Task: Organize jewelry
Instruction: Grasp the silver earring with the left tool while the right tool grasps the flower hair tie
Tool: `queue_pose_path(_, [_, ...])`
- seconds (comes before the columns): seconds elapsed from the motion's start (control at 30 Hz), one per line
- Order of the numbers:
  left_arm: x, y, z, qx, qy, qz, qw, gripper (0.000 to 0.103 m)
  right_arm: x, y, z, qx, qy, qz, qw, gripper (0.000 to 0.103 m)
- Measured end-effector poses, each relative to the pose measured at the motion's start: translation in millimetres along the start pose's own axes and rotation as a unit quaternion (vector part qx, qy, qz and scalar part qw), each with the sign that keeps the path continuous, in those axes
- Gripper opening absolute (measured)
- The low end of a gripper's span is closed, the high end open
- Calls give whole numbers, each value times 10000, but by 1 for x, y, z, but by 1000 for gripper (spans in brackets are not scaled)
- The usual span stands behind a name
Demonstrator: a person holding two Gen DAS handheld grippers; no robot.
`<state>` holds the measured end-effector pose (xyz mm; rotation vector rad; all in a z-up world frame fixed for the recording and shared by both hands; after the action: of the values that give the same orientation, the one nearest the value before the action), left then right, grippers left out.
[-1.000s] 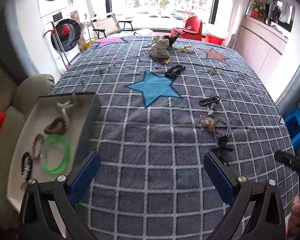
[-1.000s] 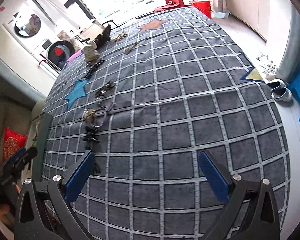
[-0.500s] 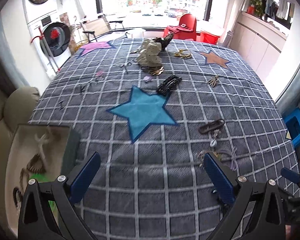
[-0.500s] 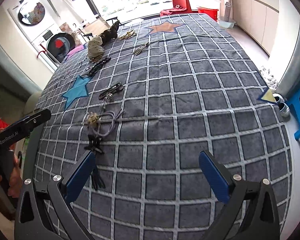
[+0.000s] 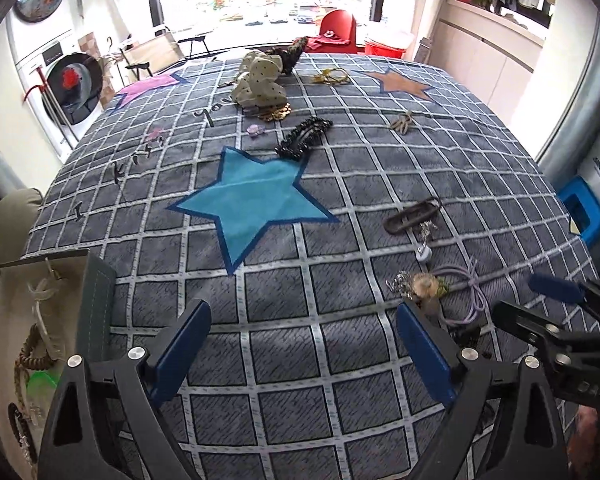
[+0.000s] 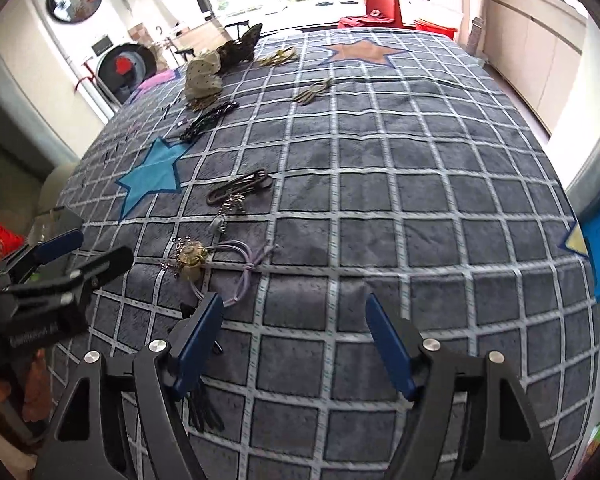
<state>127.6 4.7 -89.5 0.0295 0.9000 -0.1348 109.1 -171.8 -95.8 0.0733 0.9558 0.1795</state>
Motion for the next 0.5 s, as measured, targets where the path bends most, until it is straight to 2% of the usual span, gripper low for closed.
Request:
queue_pose_path(0.2, [6,-6,-2,99,14,-133,9999,95,18,13,3,-503,108,-419,9978,74])
queue_pose_path(0.3, [10,-12,-4,214,57,-161,9996,95,19,12,5,-726,28,-674,9951,73])
queue_pose_path(0.5, [19,-26,-4,357,104,-275,9989,95,15,-7,7,-656,3,-946,9934,73])
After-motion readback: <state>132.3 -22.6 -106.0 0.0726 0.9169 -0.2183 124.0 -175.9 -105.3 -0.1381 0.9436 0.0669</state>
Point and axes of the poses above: each gripper's, at about its wrist camera, not at the fingertips, and x roughly the way its jaws point, y to its left, z to its top, the point moved 3 cm from there along x, roughly the way its jaws point, and after that the axes turned 7 degrees about -y, right-handed, at the moved point
